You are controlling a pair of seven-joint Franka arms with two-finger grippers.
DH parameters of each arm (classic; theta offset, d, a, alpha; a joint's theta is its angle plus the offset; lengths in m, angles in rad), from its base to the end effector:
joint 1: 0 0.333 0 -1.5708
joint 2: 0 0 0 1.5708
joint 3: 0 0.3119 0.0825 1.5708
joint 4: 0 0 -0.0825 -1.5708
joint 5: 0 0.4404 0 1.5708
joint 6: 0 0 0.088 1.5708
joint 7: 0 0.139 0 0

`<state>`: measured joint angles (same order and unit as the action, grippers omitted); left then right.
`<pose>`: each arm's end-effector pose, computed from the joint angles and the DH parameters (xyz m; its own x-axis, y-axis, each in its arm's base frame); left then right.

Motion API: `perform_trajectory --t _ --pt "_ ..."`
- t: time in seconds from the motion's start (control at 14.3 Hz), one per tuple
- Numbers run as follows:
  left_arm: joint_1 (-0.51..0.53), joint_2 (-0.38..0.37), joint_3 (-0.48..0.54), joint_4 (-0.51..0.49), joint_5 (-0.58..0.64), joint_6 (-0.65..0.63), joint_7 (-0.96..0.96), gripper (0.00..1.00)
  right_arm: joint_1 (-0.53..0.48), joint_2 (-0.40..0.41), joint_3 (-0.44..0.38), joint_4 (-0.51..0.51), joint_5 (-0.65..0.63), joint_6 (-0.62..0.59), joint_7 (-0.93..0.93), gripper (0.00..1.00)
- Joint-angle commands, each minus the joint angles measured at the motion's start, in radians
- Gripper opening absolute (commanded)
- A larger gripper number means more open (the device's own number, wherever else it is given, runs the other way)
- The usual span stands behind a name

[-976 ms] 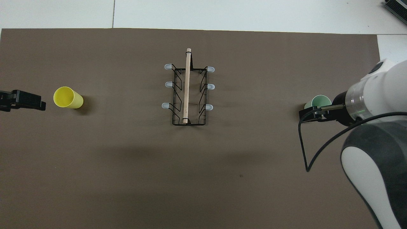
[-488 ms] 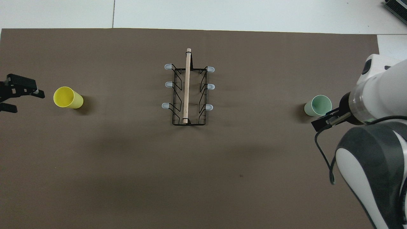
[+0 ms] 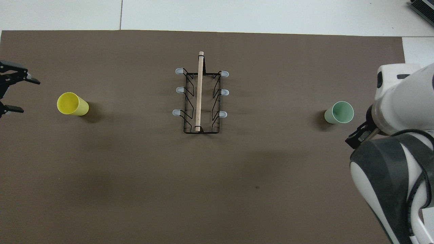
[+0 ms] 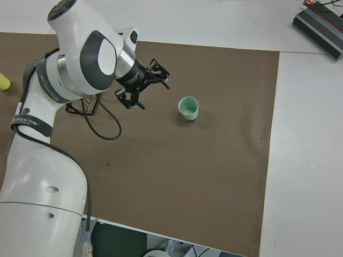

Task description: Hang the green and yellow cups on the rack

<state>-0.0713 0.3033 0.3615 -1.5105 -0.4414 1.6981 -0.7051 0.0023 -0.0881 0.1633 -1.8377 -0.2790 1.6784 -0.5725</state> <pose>0.6835 0.1234 0.4501 0.4887 0.8248 -0.2846 0.8723 -0.4560 0.1762 0.5793 0.0631 0.5136 0.7109 0.6684 -0.2188 0.7031 -0.6831 0.1977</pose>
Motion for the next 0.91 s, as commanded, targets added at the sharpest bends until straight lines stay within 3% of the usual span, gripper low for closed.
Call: perform_trajectory --t 0.0,0.21,0.35,0.49,0.7,0.84 --pt "0.001 0.189 0.068 0.165 -0.084 -0.063 -0.169 0.99 -0.027 -0.042 0.010 -0.058 -0.040 0.018 -0.053 1.00" --pt "0.015 0.298 0.155 0.196 -0.210 -0.011 -0.204 0.99 -0.041 -0.042 0.012 -0.060 -0.058 0.027 -0.099 1.00" --pt "0.019 0.341 0.157 0.181 -0.247 0.073 -0.212 0.99 -0.025 -0.044 0.015 -0.066 -0.150 -0.002 -0.150 1.00" --pt "0.047 0.393 0.155 0.176 -0.273 0.069 -0.240 1.00 0.013 -0.045 0.019 -0.102 -0.213 -0.014 -0.165 1.00" --pt "0.048 0.410 0.155 0.151 -0.315 0.094 -0.279 1.00 0.038 -0.044 0.019 -0.138 -0.292 0.039 -0.234 1.00" --pt "0.028 0.407 0.157 0.072 -0.344 0.185 -0.303 1.00 0.067 -0.013 0.021 -0.152 -0.369 0.041 -0.248 1.00"
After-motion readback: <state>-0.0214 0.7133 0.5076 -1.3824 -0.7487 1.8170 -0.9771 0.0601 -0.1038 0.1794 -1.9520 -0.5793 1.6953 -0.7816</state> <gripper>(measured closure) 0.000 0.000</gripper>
